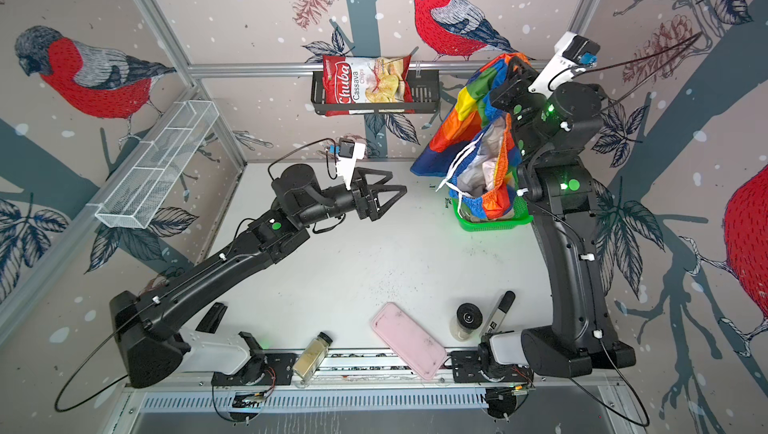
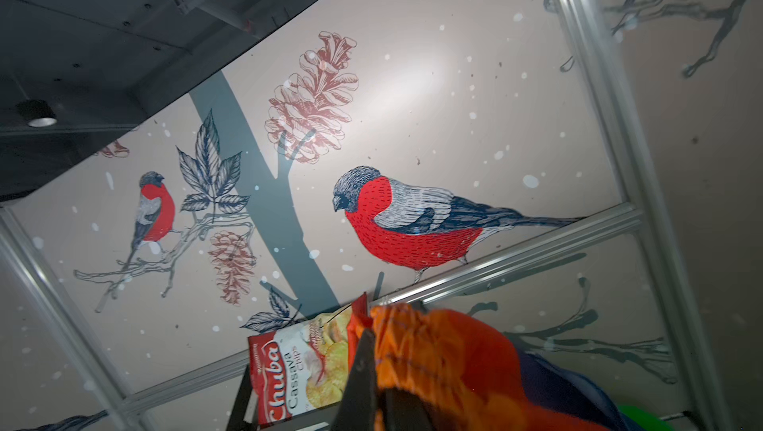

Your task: Fold and stack the shorts

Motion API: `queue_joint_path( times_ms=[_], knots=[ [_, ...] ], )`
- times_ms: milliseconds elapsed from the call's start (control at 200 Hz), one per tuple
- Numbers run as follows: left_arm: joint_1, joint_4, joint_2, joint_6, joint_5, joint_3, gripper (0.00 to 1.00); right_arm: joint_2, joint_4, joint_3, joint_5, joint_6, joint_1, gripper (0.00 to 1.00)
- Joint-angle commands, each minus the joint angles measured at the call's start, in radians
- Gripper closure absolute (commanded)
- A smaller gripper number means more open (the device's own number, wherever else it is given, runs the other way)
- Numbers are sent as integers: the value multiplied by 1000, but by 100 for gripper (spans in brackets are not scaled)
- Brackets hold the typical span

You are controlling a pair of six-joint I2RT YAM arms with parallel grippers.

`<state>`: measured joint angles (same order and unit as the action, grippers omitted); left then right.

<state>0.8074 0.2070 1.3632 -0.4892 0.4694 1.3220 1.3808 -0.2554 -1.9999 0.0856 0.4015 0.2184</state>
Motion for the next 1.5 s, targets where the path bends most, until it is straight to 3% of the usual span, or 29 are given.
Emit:
queue_joint_path(
  times_ms=[0, 175, 475, 625, 760, 911, 1176, 1346, 1426, 1451, 1496],
  knots=[
    [40, -11, 3, 69, 79, 7, 3, 10, 71, 9, -83, 71, 8, 100],
    [126, -181, 74, 166, -27, 101, 1, 17, 106, 45, -105, 92, 42, 100],
    [172, -207, 158, 161, -44, 205, 2, 2, 147, 127, -48, 88, 115, 100],
    [184, -297, 200, 150, -142, 276, 12, -2, 189, 172, -9, 82, 161, 100],
    [206, -433, 227, 164, -322, 356, 20, 13, 208, 181, 31, 72, 194, 100],
    [254, -536, 224, 215, -535, 428, 16, 50, 217, 165, 55, 63, 229, 100],
    [263, -590, 329, 229, -531, 507, 7, 170, 213, 62, 72, 13, 347, 100],
    [255, -657, 414, 246, -647, 582, 6, 283, 162, -122, 46, -61, 465, 100],
    [229, -673, 429, 256, -668, 603, 20, 328, 145, -189, 64, -102, 514, 99],
    [216, -677, 431, 255, -662, 607, 31, 337, 145, -200, 74, -112, 526, 99],
    [194, -681, 427, 246, -656, 609, 61, 350, 145, -209, 95, -125, 540, 98]
  ],
)
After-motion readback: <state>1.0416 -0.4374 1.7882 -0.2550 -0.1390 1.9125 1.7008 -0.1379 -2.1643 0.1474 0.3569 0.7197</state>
